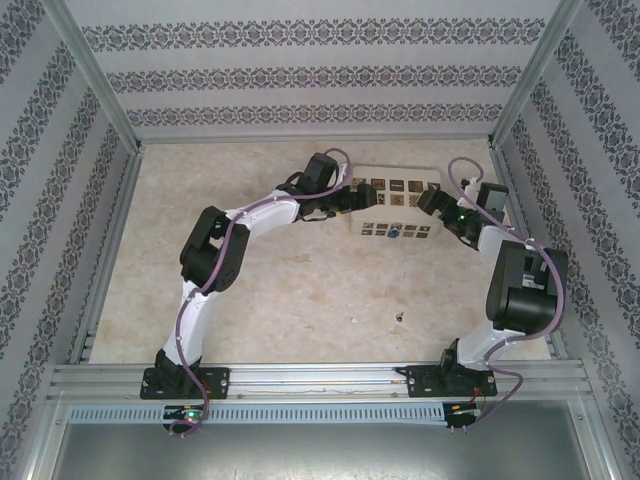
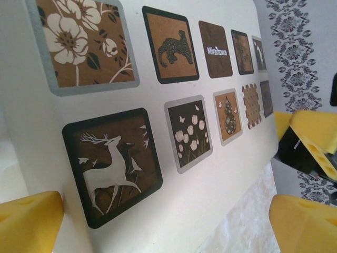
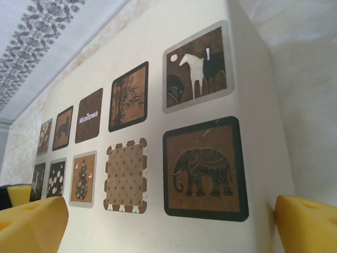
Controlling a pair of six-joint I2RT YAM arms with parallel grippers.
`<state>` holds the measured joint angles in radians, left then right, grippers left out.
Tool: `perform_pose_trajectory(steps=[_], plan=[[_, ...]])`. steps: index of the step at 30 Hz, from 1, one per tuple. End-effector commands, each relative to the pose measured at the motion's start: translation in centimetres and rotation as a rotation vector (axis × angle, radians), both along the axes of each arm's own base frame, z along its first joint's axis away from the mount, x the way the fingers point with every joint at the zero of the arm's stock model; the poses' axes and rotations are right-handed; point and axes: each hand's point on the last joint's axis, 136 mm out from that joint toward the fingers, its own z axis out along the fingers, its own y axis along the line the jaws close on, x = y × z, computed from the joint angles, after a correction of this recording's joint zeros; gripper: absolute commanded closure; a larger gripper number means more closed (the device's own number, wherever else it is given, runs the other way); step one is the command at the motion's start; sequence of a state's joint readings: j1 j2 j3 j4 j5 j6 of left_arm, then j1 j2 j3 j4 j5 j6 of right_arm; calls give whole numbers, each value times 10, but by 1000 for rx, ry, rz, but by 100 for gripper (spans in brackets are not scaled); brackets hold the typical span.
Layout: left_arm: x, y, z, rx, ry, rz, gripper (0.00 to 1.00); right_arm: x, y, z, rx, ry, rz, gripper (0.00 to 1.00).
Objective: Unlock the padlock with the key
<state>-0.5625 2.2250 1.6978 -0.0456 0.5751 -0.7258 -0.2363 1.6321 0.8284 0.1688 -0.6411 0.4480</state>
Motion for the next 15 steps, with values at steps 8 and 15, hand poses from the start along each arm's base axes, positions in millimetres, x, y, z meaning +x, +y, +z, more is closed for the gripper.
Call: perform_pose_trajectory(steps=[8, 15], plan=[[-27, 36, 33, -17, -56, 19, 0, -38, 82, 22, 78, -23, 182, 2], [-37, 68, 24, 11, -34, 70, 0, -70, 122, 13, 74, 12, 245, 1]])
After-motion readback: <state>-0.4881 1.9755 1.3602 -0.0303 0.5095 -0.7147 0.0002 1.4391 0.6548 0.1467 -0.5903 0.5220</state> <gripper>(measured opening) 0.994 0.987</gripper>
